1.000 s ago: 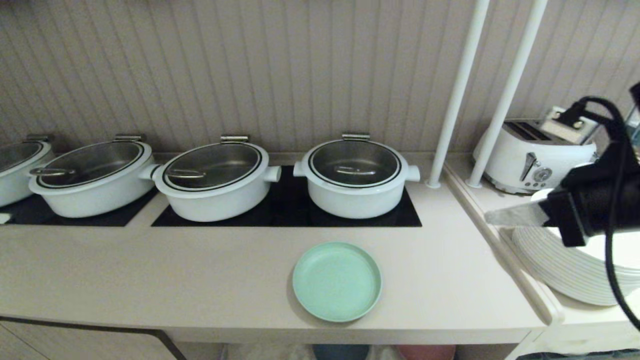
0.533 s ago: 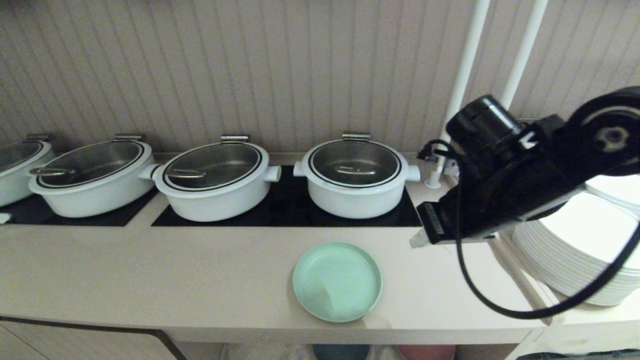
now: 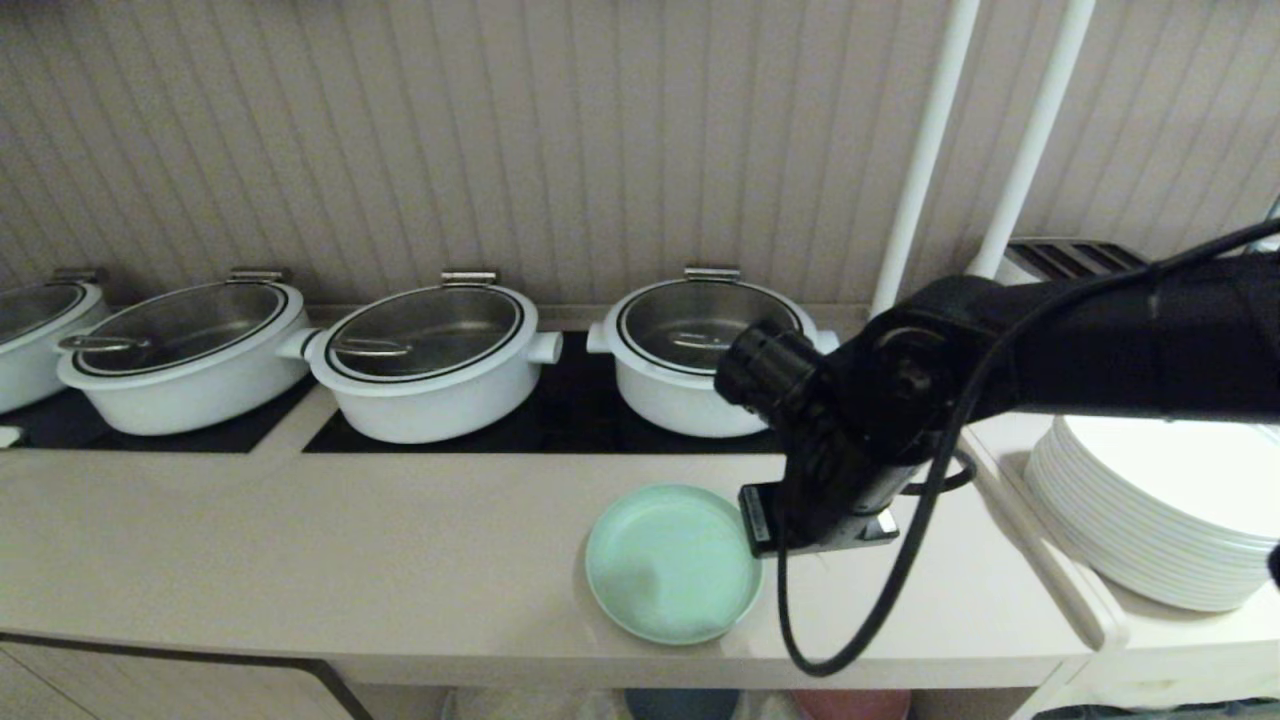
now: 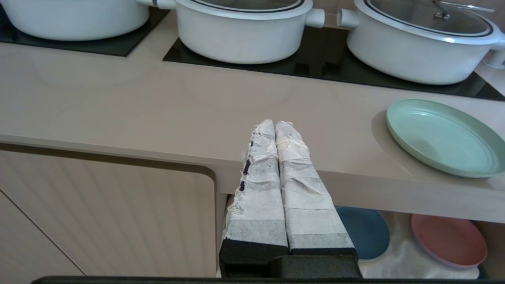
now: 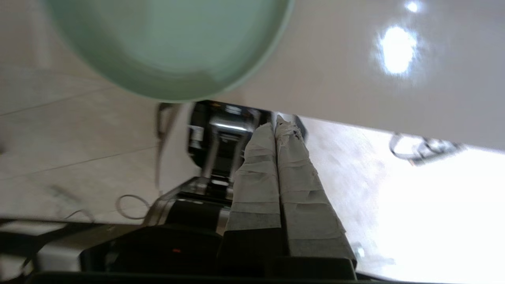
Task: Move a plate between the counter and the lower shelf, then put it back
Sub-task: Pick up the plate
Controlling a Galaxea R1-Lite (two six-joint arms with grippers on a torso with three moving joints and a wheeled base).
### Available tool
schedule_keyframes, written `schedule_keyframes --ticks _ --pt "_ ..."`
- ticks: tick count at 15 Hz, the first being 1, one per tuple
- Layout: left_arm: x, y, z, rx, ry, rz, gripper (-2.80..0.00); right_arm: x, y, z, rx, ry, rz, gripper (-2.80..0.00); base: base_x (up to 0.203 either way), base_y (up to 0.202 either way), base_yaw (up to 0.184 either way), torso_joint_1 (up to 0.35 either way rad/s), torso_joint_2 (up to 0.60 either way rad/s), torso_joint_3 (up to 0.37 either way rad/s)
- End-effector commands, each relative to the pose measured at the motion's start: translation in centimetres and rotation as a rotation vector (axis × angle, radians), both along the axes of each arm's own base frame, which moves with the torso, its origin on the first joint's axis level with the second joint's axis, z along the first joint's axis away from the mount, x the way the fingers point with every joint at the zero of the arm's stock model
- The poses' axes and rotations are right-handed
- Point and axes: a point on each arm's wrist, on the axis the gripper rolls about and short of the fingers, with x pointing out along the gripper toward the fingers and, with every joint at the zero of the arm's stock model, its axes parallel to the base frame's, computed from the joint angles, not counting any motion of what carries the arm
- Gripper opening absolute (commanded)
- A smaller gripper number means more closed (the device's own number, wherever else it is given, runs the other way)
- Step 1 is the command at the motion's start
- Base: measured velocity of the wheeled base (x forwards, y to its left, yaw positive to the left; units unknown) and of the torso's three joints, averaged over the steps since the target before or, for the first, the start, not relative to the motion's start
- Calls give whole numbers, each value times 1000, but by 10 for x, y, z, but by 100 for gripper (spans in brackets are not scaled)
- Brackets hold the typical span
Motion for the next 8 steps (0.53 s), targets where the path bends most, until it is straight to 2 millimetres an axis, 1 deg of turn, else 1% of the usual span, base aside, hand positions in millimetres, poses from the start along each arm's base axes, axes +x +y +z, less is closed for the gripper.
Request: schedule_keyframes --ticks 1,2,5,8 --pt "0 0 0 -2 0 1 -280 2 13 -23 -68 53 -11 -280 0 0 0 0 0 0" --pt "0 0 0 -2 0 1 -280 4 17 -29 -74 62 -25 -280 0 0 0 0 0 0" --pt "0 0 0 -1 0 1 -280 17 27 -38 -48 64 -86 -280 0 0 0 0 0 0" --pt "0 0 0 -2 0 1 -280 21 26 -44 -56 74 -99 -280 0 0 0 0 0 0"
